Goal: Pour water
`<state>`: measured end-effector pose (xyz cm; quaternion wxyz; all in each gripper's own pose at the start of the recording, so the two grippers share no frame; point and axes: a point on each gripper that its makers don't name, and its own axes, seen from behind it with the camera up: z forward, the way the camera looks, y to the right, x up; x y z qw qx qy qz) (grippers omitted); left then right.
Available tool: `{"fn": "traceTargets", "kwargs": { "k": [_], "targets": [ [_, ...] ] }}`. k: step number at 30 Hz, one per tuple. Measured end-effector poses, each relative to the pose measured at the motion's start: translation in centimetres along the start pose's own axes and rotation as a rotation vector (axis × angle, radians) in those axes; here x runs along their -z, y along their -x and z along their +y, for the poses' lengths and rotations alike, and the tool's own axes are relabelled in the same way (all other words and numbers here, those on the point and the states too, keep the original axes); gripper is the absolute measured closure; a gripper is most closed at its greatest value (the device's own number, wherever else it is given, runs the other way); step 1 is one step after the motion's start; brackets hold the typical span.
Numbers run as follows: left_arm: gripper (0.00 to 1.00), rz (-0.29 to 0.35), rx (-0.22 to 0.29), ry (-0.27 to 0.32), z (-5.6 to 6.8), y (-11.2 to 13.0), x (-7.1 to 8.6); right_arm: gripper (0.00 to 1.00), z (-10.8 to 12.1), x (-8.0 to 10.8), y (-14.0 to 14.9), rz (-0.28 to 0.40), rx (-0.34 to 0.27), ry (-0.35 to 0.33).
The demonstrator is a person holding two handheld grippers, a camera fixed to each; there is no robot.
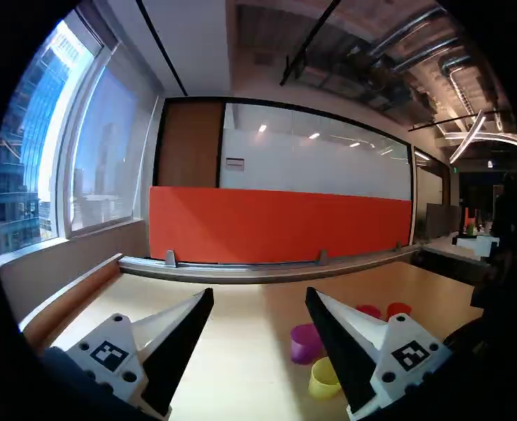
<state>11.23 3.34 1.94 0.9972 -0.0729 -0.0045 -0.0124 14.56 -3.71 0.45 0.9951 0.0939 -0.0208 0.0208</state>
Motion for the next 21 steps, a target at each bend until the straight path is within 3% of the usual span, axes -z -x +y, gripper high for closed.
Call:
{"fn": "traceTargets", "kwargs": {
  "k": [11,21],
  "targets": [
    [0.03,0.016,0.024,0.126,2.6,-6.7,-1.1,0.0,0.1,0.1,-5.5,0.018,0.026,-0.031],
    [0.03,-0.005,0.036,0.269,5.4,-7.8,-1.0,0.0,-1.6,0.2,-5.6,-0.011,0.015,-0.125]
  ]
}}
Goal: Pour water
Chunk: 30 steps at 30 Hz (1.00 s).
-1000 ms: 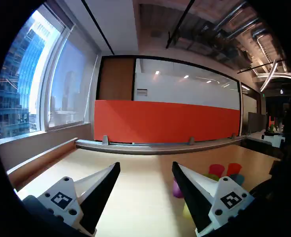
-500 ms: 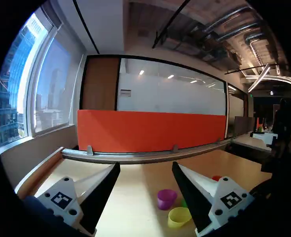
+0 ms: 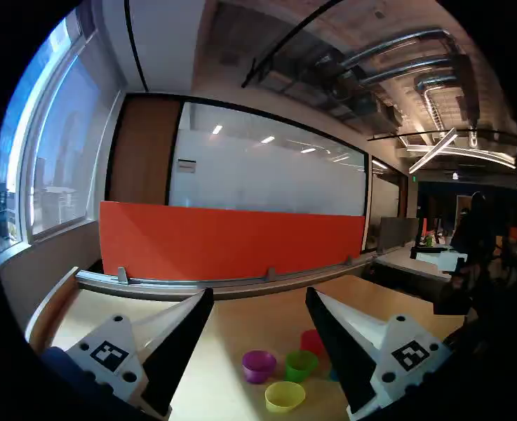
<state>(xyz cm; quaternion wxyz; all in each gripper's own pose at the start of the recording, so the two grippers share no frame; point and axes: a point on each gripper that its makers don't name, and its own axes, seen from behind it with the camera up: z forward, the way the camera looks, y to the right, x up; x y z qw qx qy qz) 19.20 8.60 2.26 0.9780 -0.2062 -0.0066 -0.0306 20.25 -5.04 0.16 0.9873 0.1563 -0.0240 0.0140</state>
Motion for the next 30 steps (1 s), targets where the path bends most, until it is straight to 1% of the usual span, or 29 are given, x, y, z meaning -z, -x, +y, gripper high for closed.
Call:
{"fn": "traceTargets", "kwargs": {
  "k": [3,8,11,14,18,24,30],
  "targets": [
    [0.03,-0.009,-0.003,0.045,1.0,0.0,-0.1,0.0,-0.8,0.0,0.0,-0.006,0.008,-0.049],
    [0.03,-0.022,0.003,0.122,2.7,0.0,-0.2,0.0,-2.8,0.5,-0.2,-0.01,0.021,-0.146],
    [0.03,-0.024,0.001,0.169,3.7,-0.1,-0.2,0.0,-4.0,0.8,-0.6,-0.001,0.016,-0.209],
    [0.03,-0.026,-0.007,0.203,4.5,-0.1,-0.4,0.0,-4.7,1.0,-0.8,0.0,0.004,-0.254],
    [0.03,-0.043,-0.018,0.23,5.1,0.3,-0.6,0.0,-5.2,1.2,-0.7,-0.003,0.001,-0.29],
    [0.03,-0.089,-0.042,0.269,5.8,1.7,-1.1,0.0,-5.9,1.2,0.0,-0.03,0.02,-0.328],
    [0.03,-0.103,-0.064,0.306,6.4,2.5,-1.3,0.0,-6.8,1.3,1.1,-0.061,0.048,-0.369]
  ]
}}
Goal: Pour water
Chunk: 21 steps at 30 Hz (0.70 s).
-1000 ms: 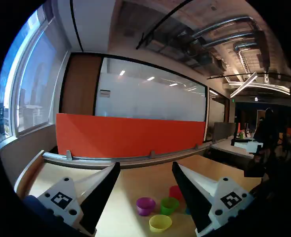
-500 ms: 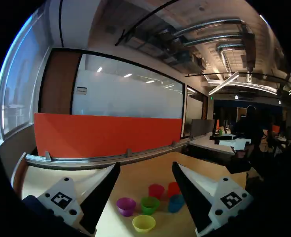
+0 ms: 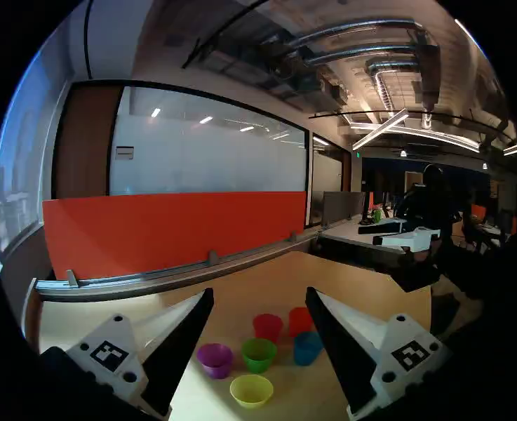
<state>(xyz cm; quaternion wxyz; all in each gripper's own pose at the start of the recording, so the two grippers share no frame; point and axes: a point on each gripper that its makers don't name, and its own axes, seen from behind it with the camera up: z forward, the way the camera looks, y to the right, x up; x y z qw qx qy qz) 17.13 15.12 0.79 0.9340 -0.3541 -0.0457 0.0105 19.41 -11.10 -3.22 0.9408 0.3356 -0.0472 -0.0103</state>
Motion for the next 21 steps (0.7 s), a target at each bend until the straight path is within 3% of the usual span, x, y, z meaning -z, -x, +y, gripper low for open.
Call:
{"fn": "traceTargets", "kwargs": {
  "k": [10,21],
  "targets": [
    [0.03,-0.037,-0.012,0.03,0.4,2.0,-0.5,0.0,-1.6,-0.5,2.1,-0.055,0.037,-0.059],
    [0.03,-0.114,-0.034,0.036,0.5,6.3,-1.5,0.0,-1.8,-1.4,5.3,-0.119,0.049,-0.084]
  ]
}}
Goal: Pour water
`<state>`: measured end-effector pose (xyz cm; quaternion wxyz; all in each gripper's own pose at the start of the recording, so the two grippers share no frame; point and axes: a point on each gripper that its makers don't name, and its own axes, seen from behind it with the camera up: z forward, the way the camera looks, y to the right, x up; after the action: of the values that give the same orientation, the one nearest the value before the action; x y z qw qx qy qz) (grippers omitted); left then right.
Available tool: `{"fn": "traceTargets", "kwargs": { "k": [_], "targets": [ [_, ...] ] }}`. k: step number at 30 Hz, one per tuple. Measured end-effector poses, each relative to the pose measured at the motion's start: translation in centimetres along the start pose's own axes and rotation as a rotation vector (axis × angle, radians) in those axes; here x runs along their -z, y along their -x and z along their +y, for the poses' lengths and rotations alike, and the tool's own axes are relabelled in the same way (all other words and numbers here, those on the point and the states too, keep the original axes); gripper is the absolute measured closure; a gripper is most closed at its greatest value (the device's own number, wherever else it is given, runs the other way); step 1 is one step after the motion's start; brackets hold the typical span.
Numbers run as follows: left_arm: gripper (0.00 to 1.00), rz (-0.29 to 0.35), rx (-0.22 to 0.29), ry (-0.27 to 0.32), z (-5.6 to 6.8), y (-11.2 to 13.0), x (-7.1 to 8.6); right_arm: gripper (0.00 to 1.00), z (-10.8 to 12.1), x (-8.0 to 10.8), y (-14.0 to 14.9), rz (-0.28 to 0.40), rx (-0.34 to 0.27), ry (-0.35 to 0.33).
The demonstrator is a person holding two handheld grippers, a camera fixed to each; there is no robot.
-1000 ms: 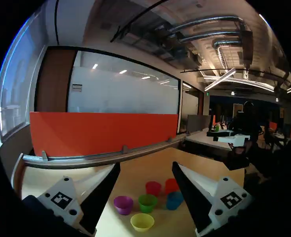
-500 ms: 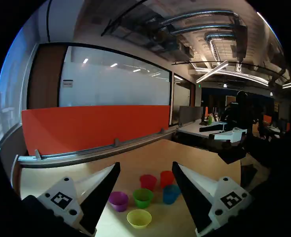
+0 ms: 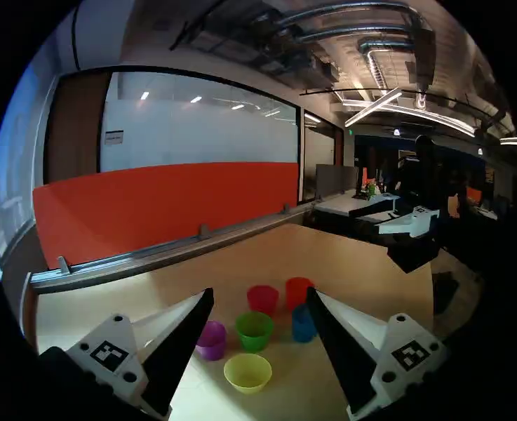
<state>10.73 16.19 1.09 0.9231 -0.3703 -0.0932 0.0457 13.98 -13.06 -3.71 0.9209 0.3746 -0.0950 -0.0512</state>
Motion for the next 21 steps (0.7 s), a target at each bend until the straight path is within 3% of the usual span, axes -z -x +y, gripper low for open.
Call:
{"fn": "traceTargets", "kwargs": {
  "k": [21],
  "targets": [
    [0.03,-0.074,0.004,0.044,0.0,4.5,-2.7,0.0,-0.6,-3.3,7.0,-0.144,0.064,-0.041]
  ]
}}
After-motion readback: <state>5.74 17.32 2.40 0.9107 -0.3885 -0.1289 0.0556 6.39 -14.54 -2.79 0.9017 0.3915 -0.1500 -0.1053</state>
